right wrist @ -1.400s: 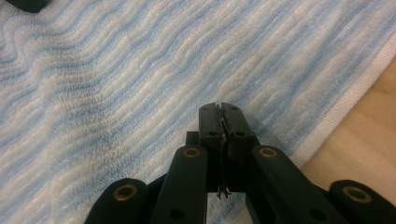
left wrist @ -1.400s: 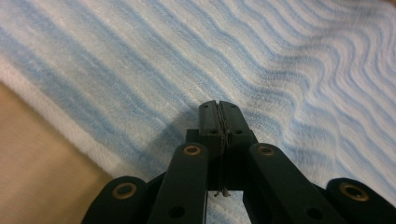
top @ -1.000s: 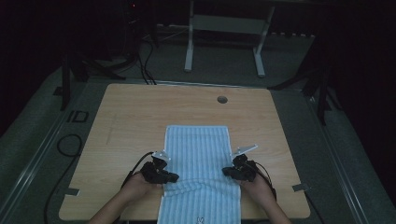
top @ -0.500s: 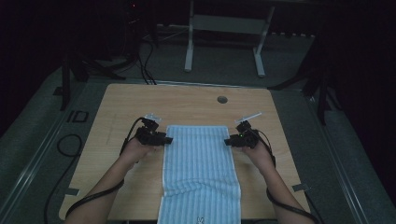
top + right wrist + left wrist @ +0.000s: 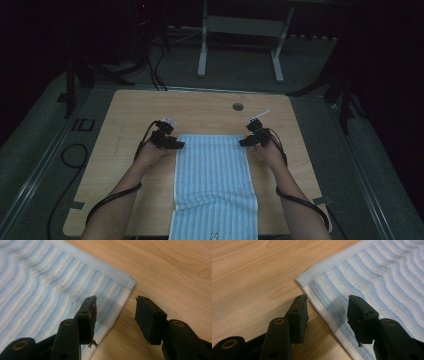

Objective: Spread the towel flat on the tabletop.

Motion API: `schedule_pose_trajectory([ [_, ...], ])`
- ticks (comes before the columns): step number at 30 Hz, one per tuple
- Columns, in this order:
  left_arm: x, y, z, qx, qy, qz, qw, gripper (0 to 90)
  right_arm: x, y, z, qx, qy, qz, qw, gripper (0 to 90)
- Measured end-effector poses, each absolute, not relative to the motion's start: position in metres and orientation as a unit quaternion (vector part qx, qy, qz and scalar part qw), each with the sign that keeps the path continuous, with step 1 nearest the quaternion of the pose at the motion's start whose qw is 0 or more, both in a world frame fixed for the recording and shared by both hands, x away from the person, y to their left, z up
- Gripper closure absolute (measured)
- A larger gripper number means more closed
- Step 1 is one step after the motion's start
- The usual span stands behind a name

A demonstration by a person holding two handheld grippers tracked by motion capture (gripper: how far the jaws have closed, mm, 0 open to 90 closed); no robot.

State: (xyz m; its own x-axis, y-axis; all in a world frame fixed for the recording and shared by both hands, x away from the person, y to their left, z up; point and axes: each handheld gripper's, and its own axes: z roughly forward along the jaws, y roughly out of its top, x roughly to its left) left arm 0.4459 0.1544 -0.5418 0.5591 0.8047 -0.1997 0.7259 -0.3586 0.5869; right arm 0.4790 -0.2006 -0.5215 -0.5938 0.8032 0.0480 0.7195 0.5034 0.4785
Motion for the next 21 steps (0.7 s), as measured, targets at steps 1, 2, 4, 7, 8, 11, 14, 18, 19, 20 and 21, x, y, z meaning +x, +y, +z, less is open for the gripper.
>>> schedule_pose_trajectory([
  [1, 0.447, 0.154, -0.541, 0.823, 0.465, 0.062, 0.320, 51.6, 0.480, -0.199, -0.522, 0.442, 0.863, 0.227, 0.090, 50.9],
  [2, 0.447, 0.153, -0.541, 0.825, 0.464, 0.063, 0.318, 51.6, 0.482, -0.198, -0.523, 0.445, 0.862, 0.226, 0.087, 51.0],
  [4, 0.448, 0.150, -0.541, 0.829, 0.459, 0.062, 0.314, 51.6, 0.485, -0.197, -0.525, 0.450, 0.861, 0.223, 0.082, 52.6],
  [7, 0.449, 0.143, -0.539, 0.838, 0.447, 0.060, 0.305, 54.8, 0.488, -0.193, -0.527, 0.451, 0.864, 0.210, 0.079, 59.7],
  [8, 0.449, 0.140, -0.539, 0.844, 0.442, 0.065, 0.298, 55.8, 0.488, -0.190, -0.526, 0.450, 0.866, 0.204, 0.082, 61.2],
  [11, 0.450, 0.131, -0.537, 0.851, 0.435, 0.065, 0.286, 64.6, 0.488, -0.183, -0.525, 0.438, 0.875, 0.186, 0.090, 73.7],
  [14, 0.451, 0.124, -0.536, 0.858, 0.428, 0.067, 0.277, 76.1, 0.487, -0.177, -0.524, 0.428, 0.881, 0.179, 0.091, 84.2],
  [18, 0.450, 0.121, -0.533, 0.859, 0.424, 0.079, 0.275, 86.0, 0.485, -0.174, -0.522, 0.418, 0.887, 0.175, 0.092, 86.7],
  [19, 0.449, 0.122, -0.530, 0.853, 0.428, 0.080, 0.286, 86.7, 0.485, -0.175, -0.520, 0.417, 0.886, 0.178, 0.094, 86.8],
  [20, 0.448, 0.124, -0.527, 0.849, 0.430, 0.078, 0.298, 86.9, 0.484, -0.177, -0.517, 0.417, 0.885, 0.184, 0.091, 87.1],
  [21, 0.448, 0.126, -0.524, 0.846, 0.429, 0.077, 0.306, 87.1, 0.484, -0.179, -0.514, 0.416, 0.884, 0.191, 0.092, 87.1],
])
